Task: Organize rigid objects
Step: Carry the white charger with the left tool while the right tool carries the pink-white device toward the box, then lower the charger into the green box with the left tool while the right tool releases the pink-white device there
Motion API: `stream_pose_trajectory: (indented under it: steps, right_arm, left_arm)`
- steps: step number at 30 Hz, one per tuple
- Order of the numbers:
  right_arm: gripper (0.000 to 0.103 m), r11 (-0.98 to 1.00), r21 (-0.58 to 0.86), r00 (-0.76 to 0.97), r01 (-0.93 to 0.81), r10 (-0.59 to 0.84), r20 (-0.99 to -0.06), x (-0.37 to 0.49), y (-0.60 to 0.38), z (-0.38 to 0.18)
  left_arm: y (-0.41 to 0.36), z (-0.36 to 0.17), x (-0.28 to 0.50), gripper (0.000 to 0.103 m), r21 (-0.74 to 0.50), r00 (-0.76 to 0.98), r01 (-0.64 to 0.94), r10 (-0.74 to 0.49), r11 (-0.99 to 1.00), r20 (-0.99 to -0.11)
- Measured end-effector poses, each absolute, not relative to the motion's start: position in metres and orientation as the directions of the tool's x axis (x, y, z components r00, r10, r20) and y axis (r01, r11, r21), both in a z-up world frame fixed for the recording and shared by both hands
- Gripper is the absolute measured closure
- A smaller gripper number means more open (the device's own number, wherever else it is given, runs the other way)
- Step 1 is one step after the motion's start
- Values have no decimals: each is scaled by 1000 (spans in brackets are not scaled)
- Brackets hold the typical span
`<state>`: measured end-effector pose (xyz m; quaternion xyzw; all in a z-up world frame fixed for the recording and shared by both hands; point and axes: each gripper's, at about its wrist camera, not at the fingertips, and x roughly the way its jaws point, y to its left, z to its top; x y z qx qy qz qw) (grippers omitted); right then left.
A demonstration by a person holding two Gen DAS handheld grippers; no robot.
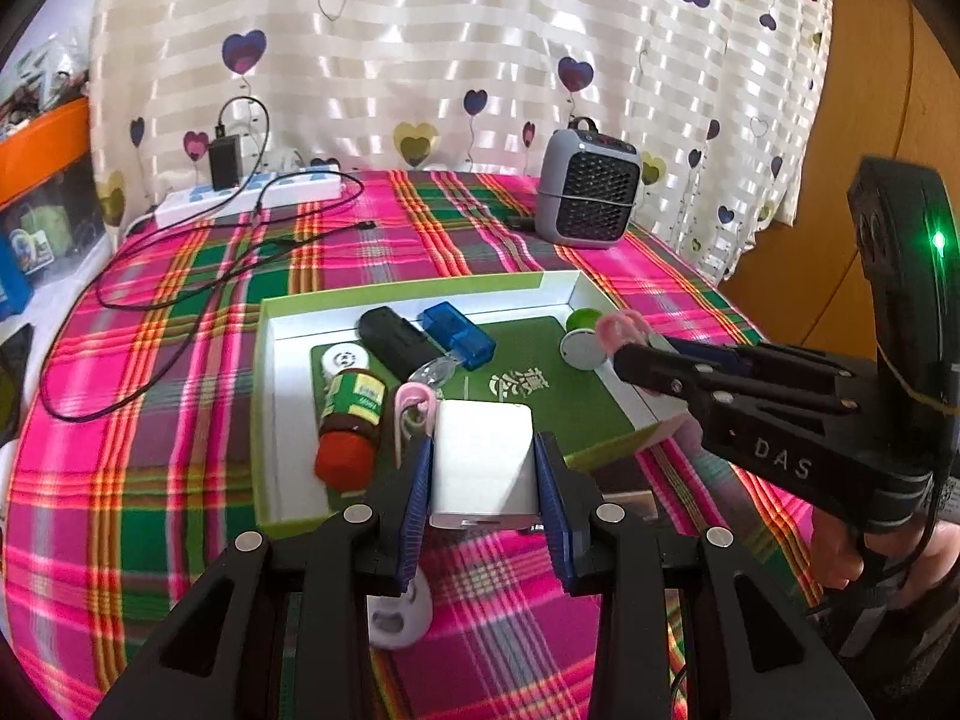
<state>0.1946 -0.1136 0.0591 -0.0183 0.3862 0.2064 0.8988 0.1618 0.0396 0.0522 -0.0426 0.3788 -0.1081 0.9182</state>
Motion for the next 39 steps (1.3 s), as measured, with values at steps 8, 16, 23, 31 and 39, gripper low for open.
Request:
stream_pose_trajectory:
  steps: [8, 16, 23, 31, 39]
  right_arm:
    - [84, 912, 136, 596, -387, 360, -718, 229, -105, 53]
    - [84, 910, 152, 570, -387, 365, -736, 260, -96, 40]
    - [84, 910, 146, 548, -389, 356, -757, 275, -90, 28]
    - [84, 902, 146, 529, -406, 362, -767, 286, -83, 21]
    - [84, 901, 146, 518, -407, 360, -776, 292, -82, 17]
  left_arm:
    - [35, 40, 189, 71, -181, 670, 169, -248, 969, -700]
    - [32, 30, 212, 71, -179, 649, 167, -245, 970, -720]
    - [31, 24, 223, 71, -177, 638, 176, -250, 968, -728]
    - [30, 23, 229, 71, -166, 638, 181, -244, 970, -730]
    - [32, 22, 231, 71, -169, 639, 179, -246, 969, -729]
